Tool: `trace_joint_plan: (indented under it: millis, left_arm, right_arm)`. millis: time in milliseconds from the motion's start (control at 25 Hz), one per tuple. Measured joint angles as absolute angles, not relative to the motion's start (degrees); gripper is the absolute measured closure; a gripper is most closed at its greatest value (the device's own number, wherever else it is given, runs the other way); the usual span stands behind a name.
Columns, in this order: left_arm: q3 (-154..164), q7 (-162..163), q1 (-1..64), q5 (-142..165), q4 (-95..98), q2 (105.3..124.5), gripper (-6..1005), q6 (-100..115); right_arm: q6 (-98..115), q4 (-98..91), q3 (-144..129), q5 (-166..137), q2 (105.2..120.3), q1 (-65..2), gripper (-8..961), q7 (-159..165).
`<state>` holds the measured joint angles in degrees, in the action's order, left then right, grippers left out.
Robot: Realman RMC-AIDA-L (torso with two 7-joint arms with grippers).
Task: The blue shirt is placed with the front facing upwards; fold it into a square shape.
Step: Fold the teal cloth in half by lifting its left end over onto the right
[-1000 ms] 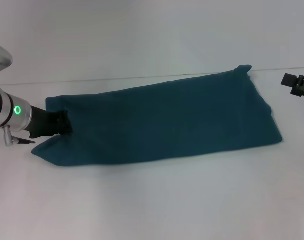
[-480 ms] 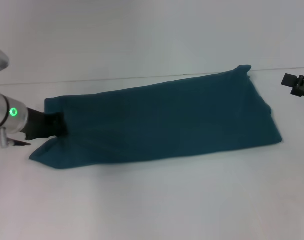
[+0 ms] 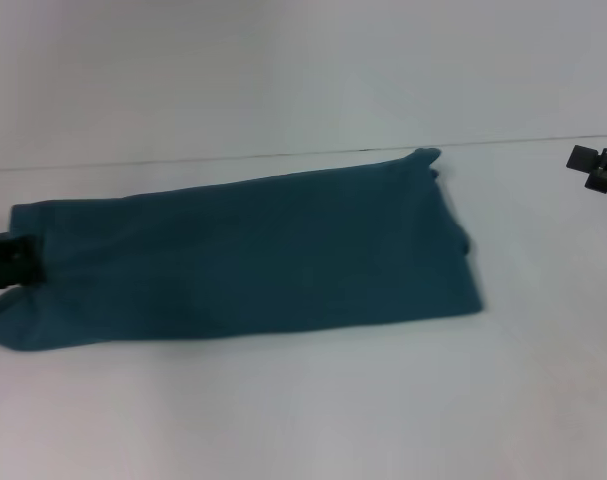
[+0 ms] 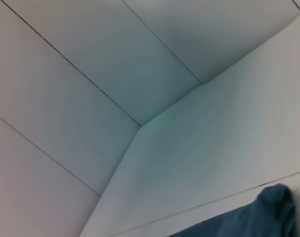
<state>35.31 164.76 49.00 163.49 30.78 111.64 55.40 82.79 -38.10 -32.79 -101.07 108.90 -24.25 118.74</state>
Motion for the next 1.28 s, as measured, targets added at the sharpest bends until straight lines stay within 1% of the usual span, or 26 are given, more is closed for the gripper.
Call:
trace_joint_plan:
  millis: [240, 400, 600, 1160, 1280]
  left_arm:
    - [34.7, 164.6, 46.4, 163.8, 34.9, 110.67, 919, 56.3]
    - [35.1, 164.7, 46.1, 163.8, 35.8, 110.57, 924, 57.2]
    - [35.3, 164.7, 46.3, 163.8, 35.9, 110.57, 983, 57.6]
    - [35.1, 162.3, 46.7, 163.7, 35.7, 110.56, 983, 58.3]
    - [35.0, 162.4, 46.3, 163.5, 36.7, 110.86, 921, 58.2]
  right_arm:
    - [82.8, -37.8, -33.0, -101.2, 108.41, -24.3, 38, 118.7]
    - [82.8, -37.8, -32.8, -101.9, 108.37, -24.3, 38, 118.8]
    - [82.7, -37.8, -32.7, -102.6, 108.37, -24.5, 38, 118.8]
    - [82.6, -37.7, -32.8, -102.7, 108.37, -24.8, 38, 118.8]
    - [82.3, -37.7, -32.9, -102.7, 108.37, -24.8, 38, 118.8]
